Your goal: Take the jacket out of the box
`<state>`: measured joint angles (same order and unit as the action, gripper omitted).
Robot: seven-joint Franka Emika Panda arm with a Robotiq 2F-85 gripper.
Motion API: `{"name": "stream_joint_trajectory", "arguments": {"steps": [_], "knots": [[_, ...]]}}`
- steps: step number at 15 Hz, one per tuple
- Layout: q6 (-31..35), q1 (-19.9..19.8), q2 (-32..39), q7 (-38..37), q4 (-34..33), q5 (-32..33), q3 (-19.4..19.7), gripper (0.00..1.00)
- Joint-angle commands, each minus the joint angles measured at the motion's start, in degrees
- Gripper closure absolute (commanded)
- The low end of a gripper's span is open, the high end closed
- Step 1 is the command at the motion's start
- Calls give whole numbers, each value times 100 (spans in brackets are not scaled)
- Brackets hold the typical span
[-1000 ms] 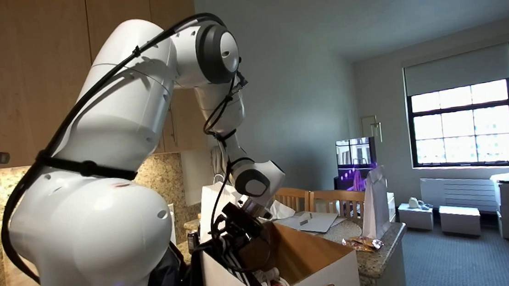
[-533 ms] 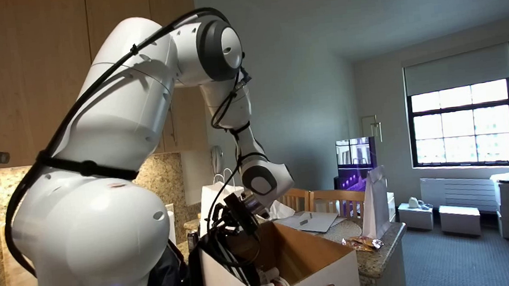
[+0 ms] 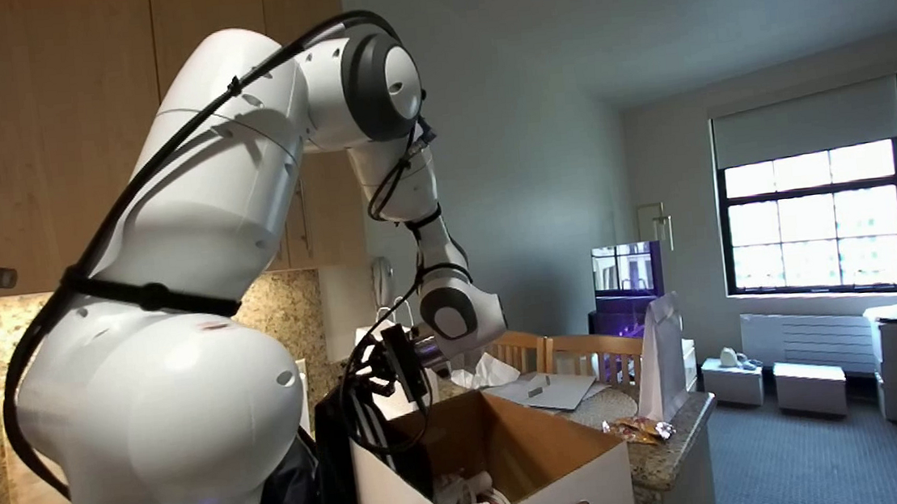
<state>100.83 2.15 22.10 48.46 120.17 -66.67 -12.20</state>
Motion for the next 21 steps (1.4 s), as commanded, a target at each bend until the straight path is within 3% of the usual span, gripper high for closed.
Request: {"name": "stream_joint_trajectory", "arguments": {"steps": [1,9,12,19,20,21], "knots": [[-245,477,-37,38,-229,-193,-94,91],[-117,1755,466,-87,-1496,155,-517,92],[-205,2070,812,-128,-1955,264,-624,91],[358,2590,1690,-164,-2963,648,-693,94],[485,2600,1736,-170,-3023,652,-692,68],[578,2609,1787,-195,-3090,683,-689,69]]}}
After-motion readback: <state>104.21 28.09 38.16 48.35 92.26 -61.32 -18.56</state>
